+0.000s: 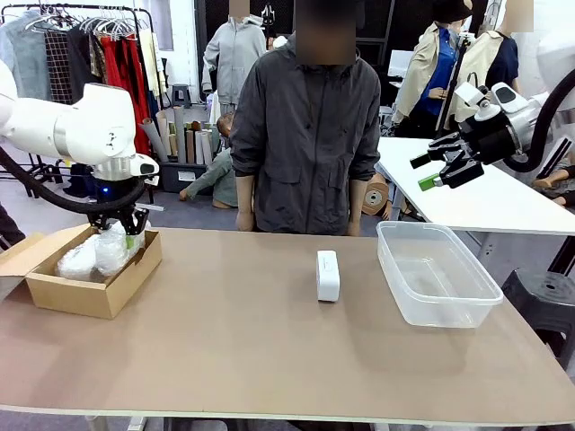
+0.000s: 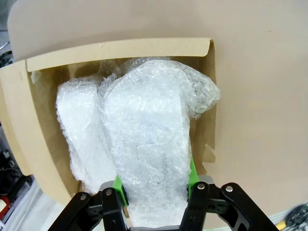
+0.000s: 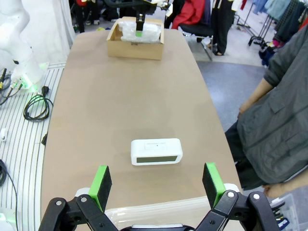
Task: Separate and place wrapped and unwrapped clocks.
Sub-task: If the picked Digital clock is wrapped, place it in the Package Box ; if not, place it in the Organizing box, then pick up the Digital clock indicated by the person.
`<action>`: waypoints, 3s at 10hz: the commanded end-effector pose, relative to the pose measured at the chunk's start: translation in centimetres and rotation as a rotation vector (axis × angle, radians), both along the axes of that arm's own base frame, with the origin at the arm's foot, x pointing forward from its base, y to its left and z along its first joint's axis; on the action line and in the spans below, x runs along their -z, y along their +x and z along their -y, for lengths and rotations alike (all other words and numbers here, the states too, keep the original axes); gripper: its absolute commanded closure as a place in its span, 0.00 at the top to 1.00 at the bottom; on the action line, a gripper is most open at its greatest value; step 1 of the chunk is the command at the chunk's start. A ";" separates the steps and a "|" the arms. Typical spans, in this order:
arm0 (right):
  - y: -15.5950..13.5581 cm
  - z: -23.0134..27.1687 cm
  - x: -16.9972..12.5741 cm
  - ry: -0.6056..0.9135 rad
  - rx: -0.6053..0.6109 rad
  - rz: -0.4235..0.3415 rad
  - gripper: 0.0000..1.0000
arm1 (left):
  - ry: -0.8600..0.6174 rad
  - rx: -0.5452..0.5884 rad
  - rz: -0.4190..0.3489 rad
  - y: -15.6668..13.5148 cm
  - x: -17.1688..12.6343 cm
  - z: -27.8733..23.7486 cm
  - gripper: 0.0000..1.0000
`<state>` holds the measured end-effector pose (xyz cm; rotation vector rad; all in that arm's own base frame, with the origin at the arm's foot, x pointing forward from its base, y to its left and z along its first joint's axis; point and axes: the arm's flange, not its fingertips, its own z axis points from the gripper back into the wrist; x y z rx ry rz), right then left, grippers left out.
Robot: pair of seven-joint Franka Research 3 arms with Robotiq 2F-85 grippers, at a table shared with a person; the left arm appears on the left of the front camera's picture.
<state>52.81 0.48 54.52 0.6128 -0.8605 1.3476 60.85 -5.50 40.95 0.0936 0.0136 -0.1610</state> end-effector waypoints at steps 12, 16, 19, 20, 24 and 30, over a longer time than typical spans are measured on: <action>-0.1 -0.1 -0.2 0.002 -0.002 0.003 1.00 | -0.020 0.040 -0.002 0.7 2.3 -0.8 1.00; -0.1 -0.1 -0.2 0.002 -0.002 0.003 1.00 | -0.020 0.043 0.023 0.3 0.7 -0.5 1.00; -0.1 -0.1 -0.2 0.002 -0.002 0.003 1.00 | -0.031 0.013 0.037 0.2 -0.3 -0.2 1.00; -0.1 -0.1 -0.2 0.002 -0.002 0.003 1.00 | -0.006 0.031 0.026 0.6 0.2 -0.2 1.00; -0.1 -0.1 -0.2 0.002 -0.002 0.003 1.00 | -0.006 0.031 0.026 0.6 0.2 -0.2 1.00; -0.1 -0.1 -0.2 0.002 -0.002 0.003 1.00 | -0.052 0.320 0.013 -1.3 -2.8 0.3 1.00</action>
